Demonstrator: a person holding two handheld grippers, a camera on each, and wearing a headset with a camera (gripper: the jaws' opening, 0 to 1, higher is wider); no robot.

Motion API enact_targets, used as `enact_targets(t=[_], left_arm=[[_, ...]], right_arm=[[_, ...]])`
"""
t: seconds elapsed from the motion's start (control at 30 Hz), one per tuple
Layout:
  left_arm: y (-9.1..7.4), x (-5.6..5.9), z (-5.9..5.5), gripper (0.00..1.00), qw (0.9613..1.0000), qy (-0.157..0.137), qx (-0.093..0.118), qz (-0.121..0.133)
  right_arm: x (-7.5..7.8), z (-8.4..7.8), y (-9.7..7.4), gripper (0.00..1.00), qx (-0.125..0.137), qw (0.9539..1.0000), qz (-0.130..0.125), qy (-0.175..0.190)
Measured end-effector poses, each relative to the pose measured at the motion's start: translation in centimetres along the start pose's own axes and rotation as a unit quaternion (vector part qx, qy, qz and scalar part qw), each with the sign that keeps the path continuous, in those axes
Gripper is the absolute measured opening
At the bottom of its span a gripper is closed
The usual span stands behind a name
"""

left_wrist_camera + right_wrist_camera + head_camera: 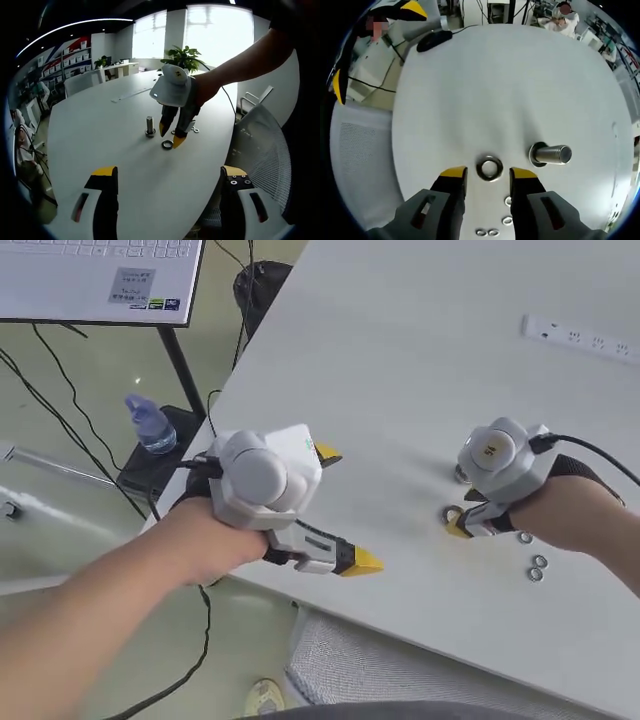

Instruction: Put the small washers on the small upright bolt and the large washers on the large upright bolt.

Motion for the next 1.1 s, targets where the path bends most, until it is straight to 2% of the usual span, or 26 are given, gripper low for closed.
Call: enact_targets(t=[0.57,0.87,0.93,1.1], left_arm=[[-0.10,0.09,-0.36,0.82,1.0000,-0.005,-0.002,-0.003],[0.19,0.33,-0.63,0.81,0.9999,-0.007,-0.005,-0.008],[0.38,0.25,-0.61,0.81,0.9999,-0.011,-0.002,-0.008],[0.50,0.05,-0.57,0.81,0.9999,-0.014,0.003,-0.001]], right_arm=[[-0.01,-0.51,0.82,0.35,-0.012,0.9999,-0.004,0.004],[0.06,-0.19,0.93,0.35,-0.004,0.9999,-0.007,0.011],[0.21,-0.24,0.90,0.34,-0.001,0.9997,-0.005,0.023],[0.25,-0.14,0.94,0.32,-0.006,0.9998,-0.007,0.019]])
Point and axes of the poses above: the centre of the closed fingertips' face, and the gripper's own axes: y roughly forward along the fingers, x roughly to its right, z roughly out of its top, the point moved 7 cm from there along -y, roughly backward along the fingers, and after that the axes turned 7 degrees about y, right-handed, at the moved point
